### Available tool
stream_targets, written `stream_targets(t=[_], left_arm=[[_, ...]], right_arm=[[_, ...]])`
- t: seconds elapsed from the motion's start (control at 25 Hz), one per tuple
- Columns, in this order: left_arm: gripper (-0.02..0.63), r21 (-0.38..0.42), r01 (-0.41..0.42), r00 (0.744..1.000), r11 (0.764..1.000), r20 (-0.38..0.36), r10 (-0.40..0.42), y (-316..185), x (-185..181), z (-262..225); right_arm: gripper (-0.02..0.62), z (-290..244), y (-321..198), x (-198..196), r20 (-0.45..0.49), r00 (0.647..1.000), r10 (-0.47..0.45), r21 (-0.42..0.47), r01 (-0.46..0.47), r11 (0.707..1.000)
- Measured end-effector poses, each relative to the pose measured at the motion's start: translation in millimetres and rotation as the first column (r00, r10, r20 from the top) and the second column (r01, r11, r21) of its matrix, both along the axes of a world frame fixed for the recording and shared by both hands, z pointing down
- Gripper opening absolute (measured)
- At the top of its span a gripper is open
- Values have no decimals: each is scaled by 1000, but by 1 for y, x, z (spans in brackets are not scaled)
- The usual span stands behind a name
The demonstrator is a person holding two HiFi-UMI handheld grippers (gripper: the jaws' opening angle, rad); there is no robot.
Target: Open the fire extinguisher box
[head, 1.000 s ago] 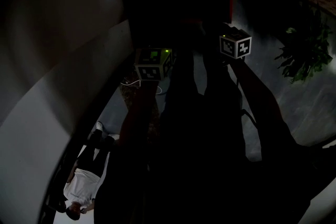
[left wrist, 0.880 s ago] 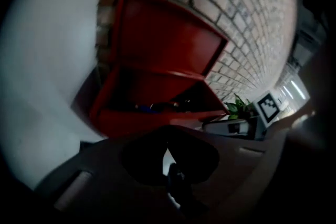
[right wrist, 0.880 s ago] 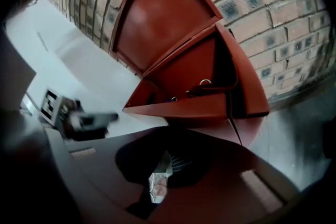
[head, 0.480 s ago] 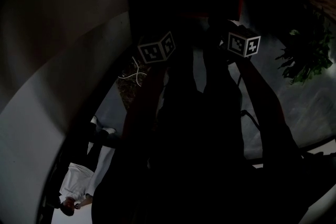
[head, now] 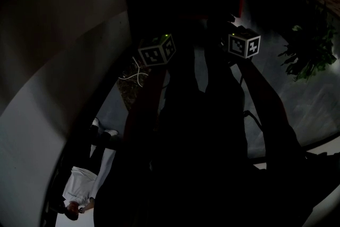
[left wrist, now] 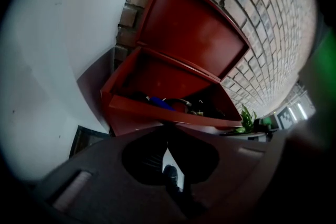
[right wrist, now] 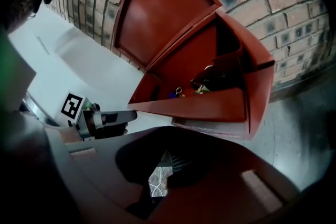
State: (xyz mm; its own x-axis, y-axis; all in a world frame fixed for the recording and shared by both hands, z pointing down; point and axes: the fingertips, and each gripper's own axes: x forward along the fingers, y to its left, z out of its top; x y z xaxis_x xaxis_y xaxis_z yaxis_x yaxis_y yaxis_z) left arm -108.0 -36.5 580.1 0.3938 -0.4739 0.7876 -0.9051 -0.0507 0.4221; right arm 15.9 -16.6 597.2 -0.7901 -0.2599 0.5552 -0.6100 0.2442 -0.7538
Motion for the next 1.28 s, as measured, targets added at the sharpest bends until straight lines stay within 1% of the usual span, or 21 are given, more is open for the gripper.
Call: stream_targets(t=[0.32,0.4,0.48,0.64,0.72,0.8,0.92,1.08,1.28], left_arm=[[2,-9,-15,1000,1000,-10,15,11,4,2],[2,-28,-20,1000,999,-9,19,20,4,6],[3,-56,-4,1000,998,-13,4,31,1,12],[3,-95,3,1000,995,-8,-4,48,-3,21],[3,-99,1,1000,995,-14,-2,51,-1,21],[3,-85,-6,1000,996,-22,4,47,4,18],[3,-50,-31,999,998,-23,30,36,12,10],[2,1,-84,996,996,8,84,23,19,0],[3,38,-121,992,992,24,120,15,20,-11]], right_arm=[[-3,-1,2,5,-2,1000,12,1,-12,1000],[-3,0,7,7,-9,1000,7,-6,-7,1000],[-5,2,10,9,-25,1000,2,-3,-2,1000],[-5,1,4,16,-63,998,29,52,-26,998],[-3,-2,-3,20,-89,995,51,91,-43,995],[-3,-3,-9,22,-112,992,62,121,-48,991],[-3,-5,-13,23,-131,990,52,147,-33,989],[-3,-9,-13,23,-154,987,37,176,-9,984],[-5,-13,-20,21,-156,986,53,197,-22,980]])
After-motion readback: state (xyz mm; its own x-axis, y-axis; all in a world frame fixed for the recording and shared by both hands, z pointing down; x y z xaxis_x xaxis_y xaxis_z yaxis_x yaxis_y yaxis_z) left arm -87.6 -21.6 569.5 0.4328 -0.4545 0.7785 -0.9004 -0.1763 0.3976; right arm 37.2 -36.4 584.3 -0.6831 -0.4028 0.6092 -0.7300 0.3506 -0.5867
